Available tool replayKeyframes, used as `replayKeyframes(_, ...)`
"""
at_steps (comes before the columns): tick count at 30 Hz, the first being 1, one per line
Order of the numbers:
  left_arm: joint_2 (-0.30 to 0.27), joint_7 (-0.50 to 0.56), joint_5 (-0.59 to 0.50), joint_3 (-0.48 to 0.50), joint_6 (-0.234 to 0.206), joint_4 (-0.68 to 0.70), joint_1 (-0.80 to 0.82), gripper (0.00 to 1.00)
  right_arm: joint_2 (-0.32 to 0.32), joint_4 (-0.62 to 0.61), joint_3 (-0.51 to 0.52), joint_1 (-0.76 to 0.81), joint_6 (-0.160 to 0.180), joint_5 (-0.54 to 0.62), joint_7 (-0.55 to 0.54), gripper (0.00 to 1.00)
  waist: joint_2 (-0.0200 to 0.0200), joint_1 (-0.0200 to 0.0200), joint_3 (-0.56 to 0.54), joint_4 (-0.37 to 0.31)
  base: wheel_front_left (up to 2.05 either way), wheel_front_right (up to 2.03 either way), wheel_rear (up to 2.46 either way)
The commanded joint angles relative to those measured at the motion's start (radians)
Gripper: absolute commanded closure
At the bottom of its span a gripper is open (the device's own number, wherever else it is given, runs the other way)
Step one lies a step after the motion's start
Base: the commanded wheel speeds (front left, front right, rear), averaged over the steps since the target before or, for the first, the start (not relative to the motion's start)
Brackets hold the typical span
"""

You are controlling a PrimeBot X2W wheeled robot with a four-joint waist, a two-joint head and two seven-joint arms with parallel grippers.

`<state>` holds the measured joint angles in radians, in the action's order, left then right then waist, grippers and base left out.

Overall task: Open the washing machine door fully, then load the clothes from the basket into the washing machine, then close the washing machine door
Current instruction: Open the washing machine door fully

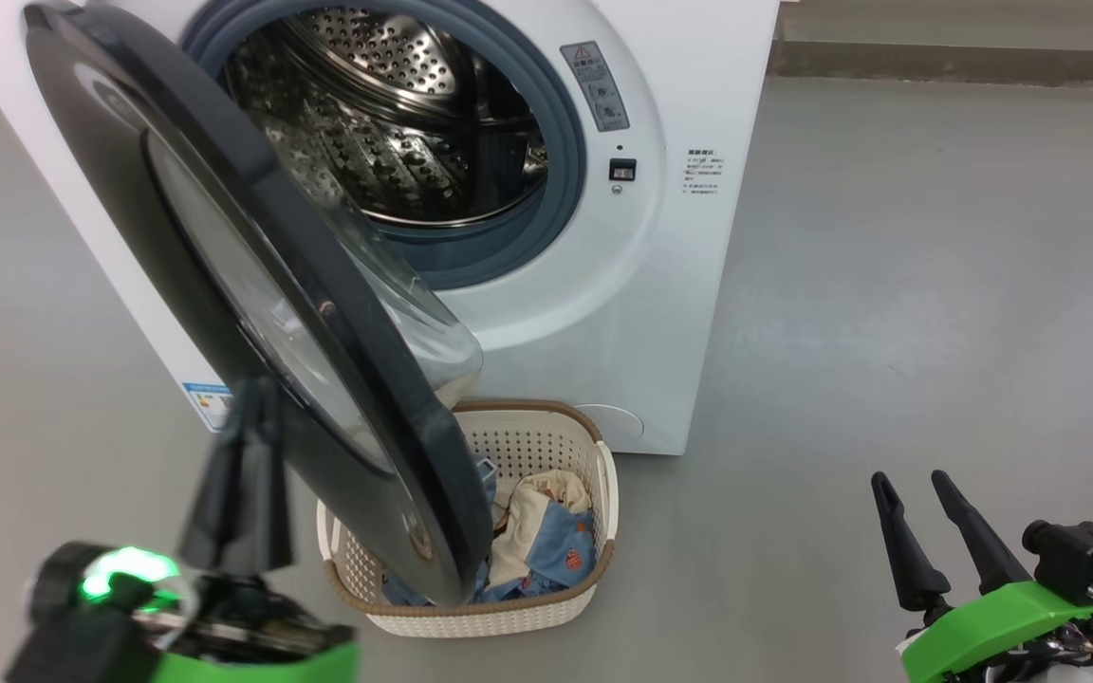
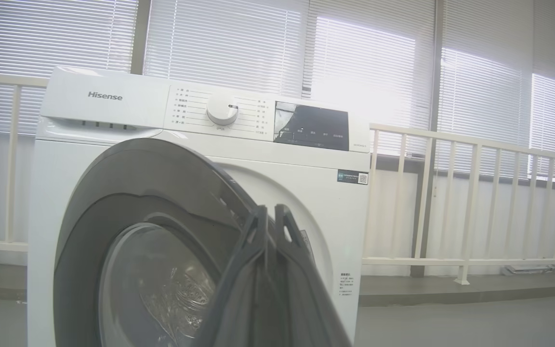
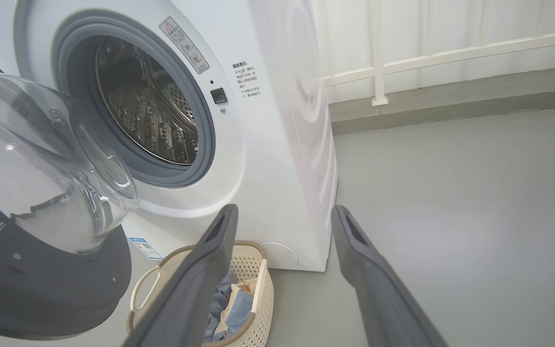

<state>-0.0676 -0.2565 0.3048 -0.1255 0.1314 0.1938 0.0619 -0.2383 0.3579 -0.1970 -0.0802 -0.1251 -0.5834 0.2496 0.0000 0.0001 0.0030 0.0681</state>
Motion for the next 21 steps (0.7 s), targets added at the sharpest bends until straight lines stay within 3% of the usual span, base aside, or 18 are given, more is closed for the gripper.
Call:
replayKeyframes(1, 0.000, -0.002, -0.012, 0.006, -0.001, 0.051, 0.031, 1.00, -0.021, -0.027, -0.014, -0.003, -0.006, 0.018, 0.012, 0.00, 0.0000, 0.0000, -0.001, 0.001, 0.00, 0.00, 0.00)
replayKeyframes(2, 0.005, 0.024, -0.001, -0.067, -0.001, 0.102, 0.029, 1.00, -0.022, -0.029, -0.009, 0.001, -0.006, 0.020, 0.012, 0.00, 0.0000, 0.0000, -0.001, 0.002, 0.00, 0.00, 0.00)
replayKeyframes(8, 0.013, 0.082, 0.039, -0.227, -0.002, 0.140, 0.031, 1.00, -0.021, -0.034, -0.003, 0.001, -0.006, 0.026, 0.012, 0.00, 0.0000, 0.0000, 0.004, -0.004, 0.00, 0.00, 0.00)
replayKeyframes(14, 0.017, 0.080, 0.149, -0.343, -0.013, -0.002, 0.057, 1.00, -0.019, -0.034, -0.011, -0.004, -0.006, 0.029, 0.012, 0.00, 0.0000, 0.0000, 0.013, -0.019, 0.00, 0.00, 0.00)
replayKeyframes(21, 0.017, 0.038, 0.244, -0.402, -0.024, -0.272, 0.156, 1.00, -0.019, -0.035, -0.012, -0.013, -0.006, 0.030, 0.012, 0.00, 0.0000, 0.0000, 0.029, -0.030, 0.00, 0.00, 0.00)
